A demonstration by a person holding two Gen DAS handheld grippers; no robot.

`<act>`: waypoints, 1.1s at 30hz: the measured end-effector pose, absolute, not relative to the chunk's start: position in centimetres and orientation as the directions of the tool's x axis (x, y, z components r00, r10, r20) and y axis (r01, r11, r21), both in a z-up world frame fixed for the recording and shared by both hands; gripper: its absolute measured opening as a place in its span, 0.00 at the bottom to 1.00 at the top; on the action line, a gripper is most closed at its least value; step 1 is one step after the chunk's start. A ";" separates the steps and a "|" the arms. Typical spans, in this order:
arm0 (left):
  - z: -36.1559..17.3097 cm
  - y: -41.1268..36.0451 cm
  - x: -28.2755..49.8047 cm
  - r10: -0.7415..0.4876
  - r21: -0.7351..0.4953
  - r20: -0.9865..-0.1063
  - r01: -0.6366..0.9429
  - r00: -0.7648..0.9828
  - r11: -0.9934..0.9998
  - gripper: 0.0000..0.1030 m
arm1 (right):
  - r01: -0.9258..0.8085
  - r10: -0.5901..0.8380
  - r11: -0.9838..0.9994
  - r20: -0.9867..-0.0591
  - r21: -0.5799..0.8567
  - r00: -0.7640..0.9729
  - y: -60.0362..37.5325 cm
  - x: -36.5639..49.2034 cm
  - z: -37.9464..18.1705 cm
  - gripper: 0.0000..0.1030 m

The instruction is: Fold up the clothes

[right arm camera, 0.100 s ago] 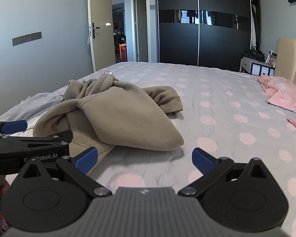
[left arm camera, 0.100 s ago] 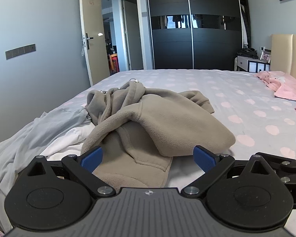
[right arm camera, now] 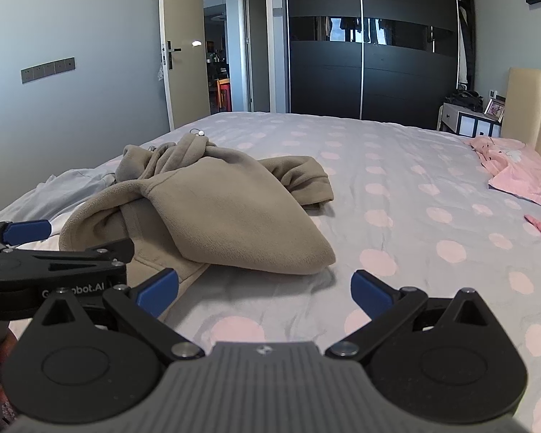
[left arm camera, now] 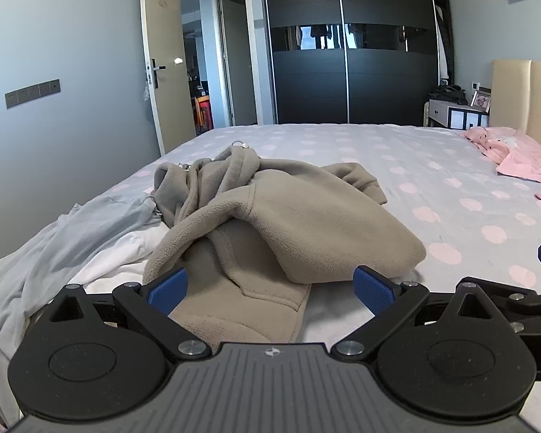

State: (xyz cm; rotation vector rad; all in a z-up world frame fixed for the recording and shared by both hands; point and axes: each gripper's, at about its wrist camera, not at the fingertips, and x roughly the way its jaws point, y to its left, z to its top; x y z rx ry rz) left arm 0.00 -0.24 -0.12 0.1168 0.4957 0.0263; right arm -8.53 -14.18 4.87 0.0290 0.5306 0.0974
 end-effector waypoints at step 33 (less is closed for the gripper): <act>-0.4 0.4 0.3 0.076 0.111 -0.552 -0.017 0.830 0.994 0.96 | -0.105 0.109 0.994 -0.524 0.037 0.844 -13.3 -8.6 4.5 0.99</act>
